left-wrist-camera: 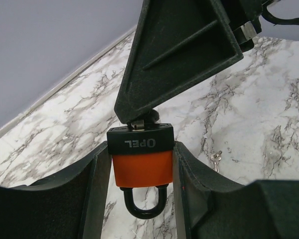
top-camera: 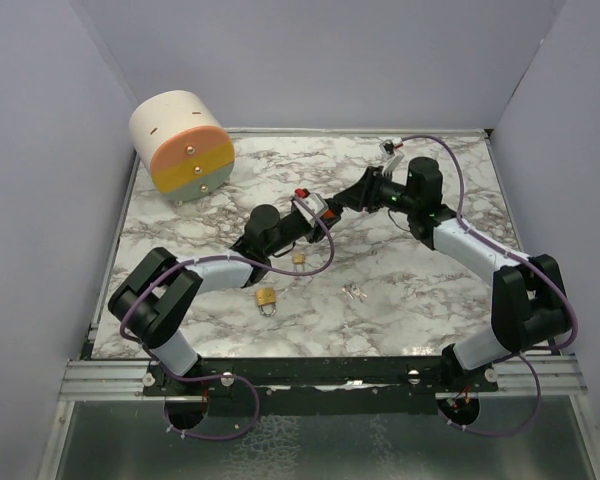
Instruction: Unlock with the key
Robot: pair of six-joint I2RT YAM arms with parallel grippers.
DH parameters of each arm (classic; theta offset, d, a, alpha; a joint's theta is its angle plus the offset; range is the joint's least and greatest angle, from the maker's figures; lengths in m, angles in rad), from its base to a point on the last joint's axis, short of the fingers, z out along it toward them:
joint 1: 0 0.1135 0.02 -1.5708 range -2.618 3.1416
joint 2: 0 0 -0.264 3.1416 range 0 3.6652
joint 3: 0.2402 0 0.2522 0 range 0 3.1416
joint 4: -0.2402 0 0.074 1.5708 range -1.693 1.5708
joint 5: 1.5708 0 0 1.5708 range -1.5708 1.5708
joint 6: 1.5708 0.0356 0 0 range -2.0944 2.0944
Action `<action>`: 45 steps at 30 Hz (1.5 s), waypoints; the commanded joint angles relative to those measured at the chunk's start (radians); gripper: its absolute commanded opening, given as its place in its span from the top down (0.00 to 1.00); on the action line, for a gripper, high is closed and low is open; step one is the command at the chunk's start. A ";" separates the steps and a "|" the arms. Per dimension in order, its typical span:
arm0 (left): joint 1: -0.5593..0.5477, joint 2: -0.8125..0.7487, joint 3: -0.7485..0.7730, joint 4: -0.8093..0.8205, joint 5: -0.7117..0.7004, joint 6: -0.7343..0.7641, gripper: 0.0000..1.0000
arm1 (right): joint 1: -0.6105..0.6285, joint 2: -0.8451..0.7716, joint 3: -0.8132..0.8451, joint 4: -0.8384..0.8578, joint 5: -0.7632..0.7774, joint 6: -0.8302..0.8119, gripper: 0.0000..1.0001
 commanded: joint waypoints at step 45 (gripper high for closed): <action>-0.289 0.239 0.556 -0.571 -0.948 -0.048 1.00 | -0.047 0.277 0.217 -0.131 -0.009 0.238 0.89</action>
